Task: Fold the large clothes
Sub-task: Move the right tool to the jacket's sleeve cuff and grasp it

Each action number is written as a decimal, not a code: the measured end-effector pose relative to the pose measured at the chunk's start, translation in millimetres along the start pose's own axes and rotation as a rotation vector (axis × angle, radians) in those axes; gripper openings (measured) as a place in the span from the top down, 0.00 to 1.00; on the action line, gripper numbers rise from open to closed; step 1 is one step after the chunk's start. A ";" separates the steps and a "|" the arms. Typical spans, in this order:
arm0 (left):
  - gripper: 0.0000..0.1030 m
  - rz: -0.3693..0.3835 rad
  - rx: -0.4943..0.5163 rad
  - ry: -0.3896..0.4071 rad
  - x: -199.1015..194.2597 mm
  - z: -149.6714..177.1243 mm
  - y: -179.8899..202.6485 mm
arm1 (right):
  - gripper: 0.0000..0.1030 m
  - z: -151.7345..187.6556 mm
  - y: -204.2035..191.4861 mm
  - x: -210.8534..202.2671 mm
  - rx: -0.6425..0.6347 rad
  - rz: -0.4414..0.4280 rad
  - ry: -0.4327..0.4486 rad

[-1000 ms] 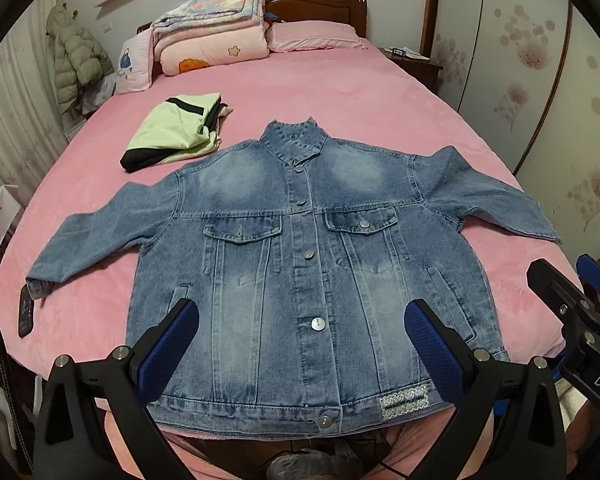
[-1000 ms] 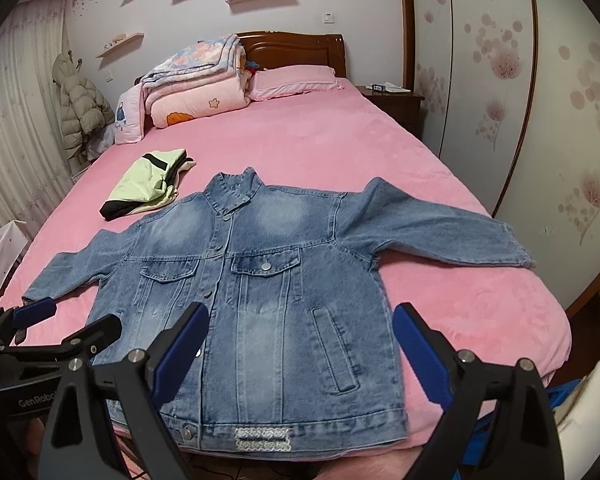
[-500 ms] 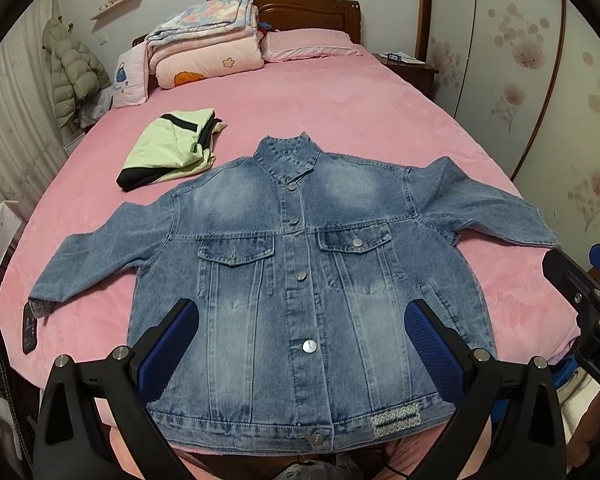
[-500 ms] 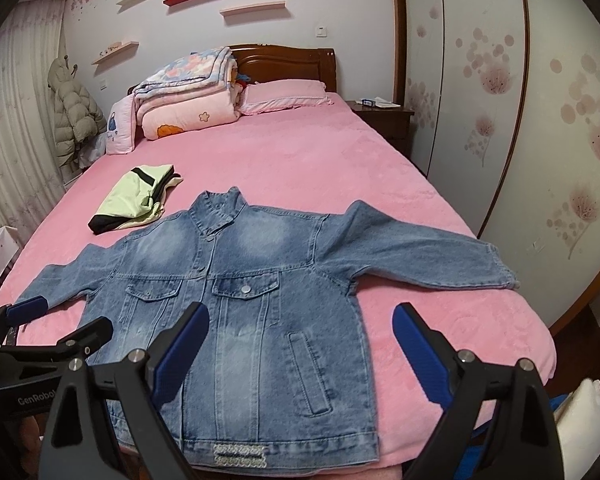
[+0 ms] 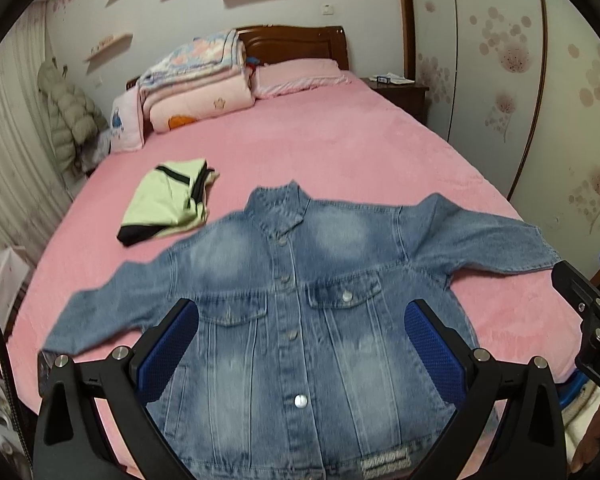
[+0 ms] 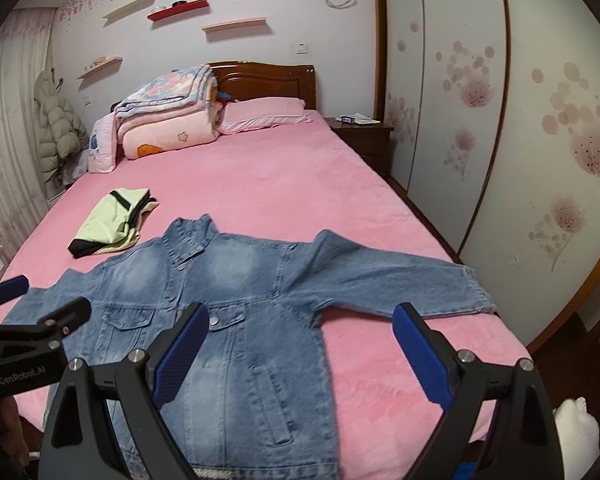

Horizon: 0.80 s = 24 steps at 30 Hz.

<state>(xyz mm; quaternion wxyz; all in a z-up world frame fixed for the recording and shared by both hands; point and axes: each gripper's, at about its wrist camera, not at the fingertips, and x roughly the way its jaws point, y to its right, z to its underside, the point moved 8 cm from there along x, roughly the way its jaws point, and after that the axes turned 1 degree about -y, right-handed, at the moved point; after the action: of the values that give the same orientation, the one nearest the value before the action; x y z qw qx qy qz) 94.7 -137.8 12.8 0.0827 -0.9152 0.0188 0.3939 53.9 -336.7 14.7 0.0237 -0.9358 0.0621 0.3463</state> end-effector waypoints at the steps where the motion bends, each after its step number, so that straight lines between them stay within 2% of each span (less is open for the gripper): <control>1: 0.01 -0.006 0.010 0.007 0.2 -4.9 3.8 | 0.09 -3.8 6.4 1.4 0.006 0.008 0.004; 7: 0.01 -0.018 0.069 0.073 3.6 -41.8 36.5 | 0.09 -25.8 44.3 7.7 0.055 0.039 0.020; 14: 0.01 0.040 0.114 0.132 16.5 -94.1 90.6 | 0.09 -56.8 108.2 14.5 0.116 0.103 0.052; 20: 0.01 0.138 0.132 0.125 44.7 -134.1 153.6 | 0.09 -76.4 177.8 35.7 0.181 0.175 0.040; 24: 0.01 0.123 0.164 0.116 80.5 -141.3 195.9 | 0.09 -69.7 228.5 65.9 0.246 0.219 -0.013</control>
<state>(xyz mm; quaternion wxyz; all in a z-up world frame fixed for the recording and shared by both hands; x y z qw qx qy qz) 232.1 -351.9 23.2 0.1320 -0.9238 0.1117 0.3415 118.1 -575.9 24.4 0.1007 -0.9111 0.2053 0.3428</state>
